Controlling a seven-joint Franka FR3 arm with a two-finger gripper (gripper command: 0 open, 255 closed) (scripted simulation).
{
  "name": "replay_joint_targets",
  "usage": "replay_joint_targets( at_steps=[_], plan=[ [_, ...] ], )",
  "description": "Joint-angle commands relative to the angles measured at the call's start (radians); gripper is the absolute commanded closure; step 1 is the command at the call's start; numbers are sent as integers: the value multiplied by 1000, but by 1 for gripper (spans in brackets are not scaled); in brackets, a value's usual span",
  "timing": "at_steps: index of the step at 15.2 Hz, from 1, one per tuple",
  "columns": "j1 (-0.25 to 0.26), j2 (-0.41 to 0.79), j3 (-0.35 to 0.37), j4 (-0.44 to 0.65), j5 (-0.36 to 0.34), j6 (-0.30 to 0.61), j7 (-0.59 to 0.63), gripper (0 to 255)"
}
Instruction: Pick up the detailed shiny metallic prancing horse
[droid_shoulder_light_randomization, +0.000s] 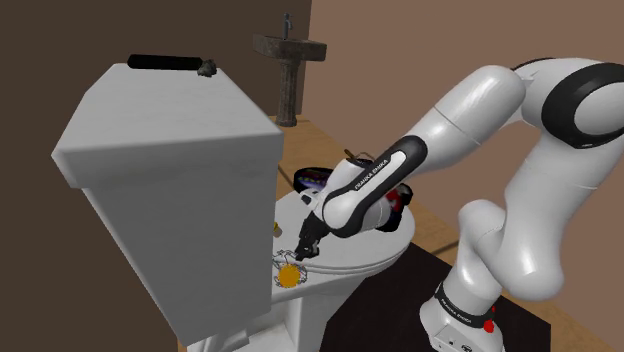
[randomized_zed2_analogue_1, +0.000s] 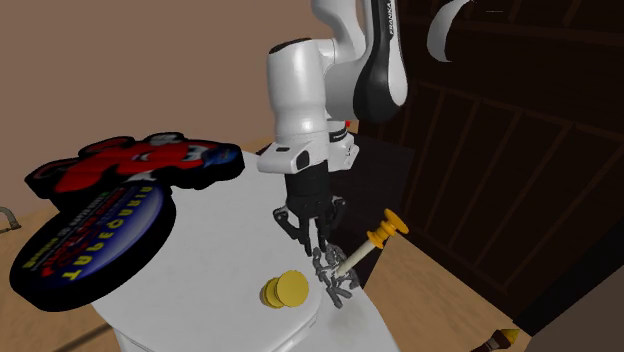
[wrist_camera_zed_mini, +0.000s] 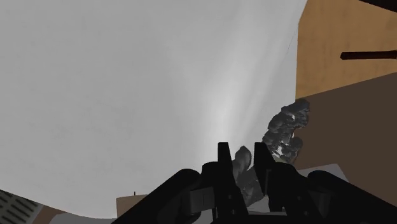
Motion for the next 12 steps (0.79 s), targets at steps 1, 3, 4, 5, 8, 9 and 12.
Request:
replay_joint_targets(
  at_steps=[1, 3, 4, 5, 8, 9, 12],
  plan=[
    [-20, -37, 6, -11, -99, -21, 81, 255],
    [-47, -72, 19, -17, -177, -46, 145, 255],
    [-61, -89, 25, -18, -210, -60, 172, 255],
    [-75, -105, 33, -19, -239, -75, 196, 255],
    [-111, -152, 55, -18, -308, -122, 255, 255],
    [-121, -167, 61, -16, -327, -138, 271, 255],
    [-148, -210, 78, -9, -373, -187, 311, 255]
  ],
)
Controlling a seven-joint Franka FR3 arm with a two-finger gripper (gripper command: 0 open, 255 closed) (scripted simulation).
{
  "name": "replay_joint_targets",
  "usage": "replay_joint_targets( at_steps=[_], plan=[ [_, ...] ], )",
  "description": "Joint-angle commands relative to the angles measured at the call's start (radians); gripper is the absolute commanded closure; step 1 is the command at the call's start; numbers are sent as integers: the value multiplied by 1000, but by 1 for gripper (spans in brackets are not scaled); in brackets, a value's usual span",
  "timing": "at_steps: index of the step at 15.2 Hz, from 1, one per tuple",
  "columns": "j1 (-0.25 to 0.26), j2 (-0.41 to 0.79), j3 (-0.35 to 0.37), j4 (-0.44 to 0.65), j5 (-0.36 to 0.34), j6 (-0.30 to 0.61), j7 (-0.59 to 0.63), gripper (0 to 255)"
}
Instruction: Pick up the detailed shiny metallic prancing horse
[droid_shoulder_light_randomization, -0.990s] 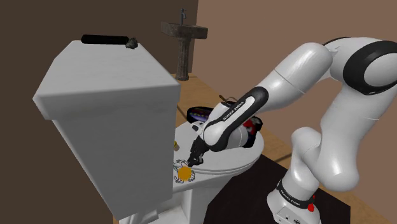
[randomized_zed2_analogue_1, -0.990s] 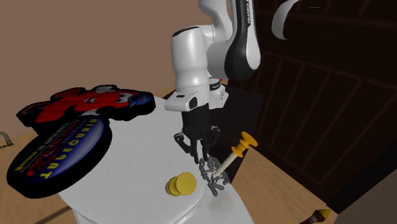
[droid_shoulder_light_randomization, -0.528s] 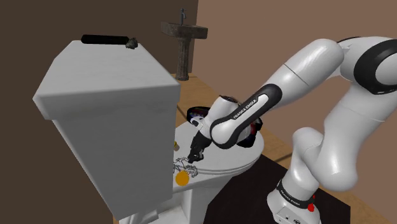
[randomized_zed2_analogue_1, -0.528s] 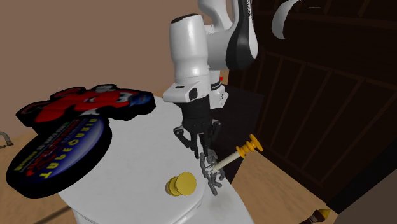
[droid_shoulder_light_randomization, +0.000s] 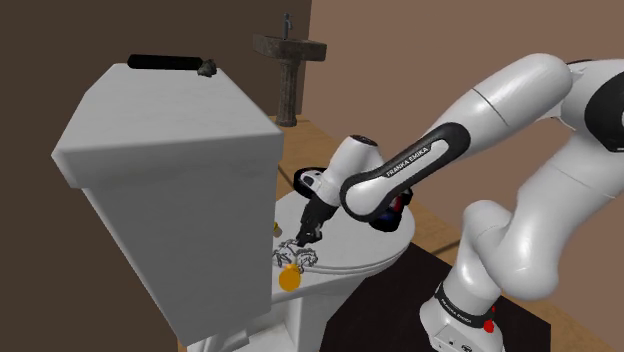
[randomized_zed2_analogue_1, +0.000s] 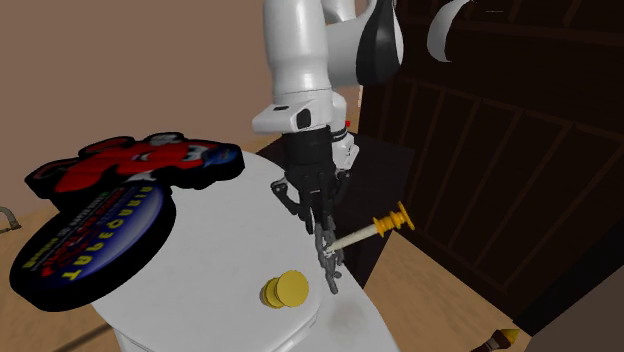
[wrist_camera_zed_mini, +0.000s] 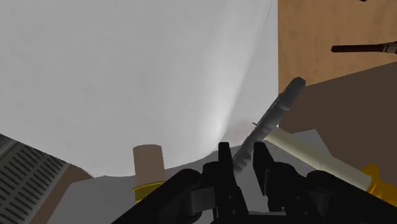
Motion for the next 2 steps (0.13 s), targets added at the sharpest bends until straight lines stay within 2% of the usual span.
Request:
replay_joint_targets(
  at_steps=[1, 2],
  plan=[
    [-14, -20, 8, 5, -24, -25, 20, 255],
    [-14, -20, 8, 5, -23, -25, 20, 255]
  ],
)
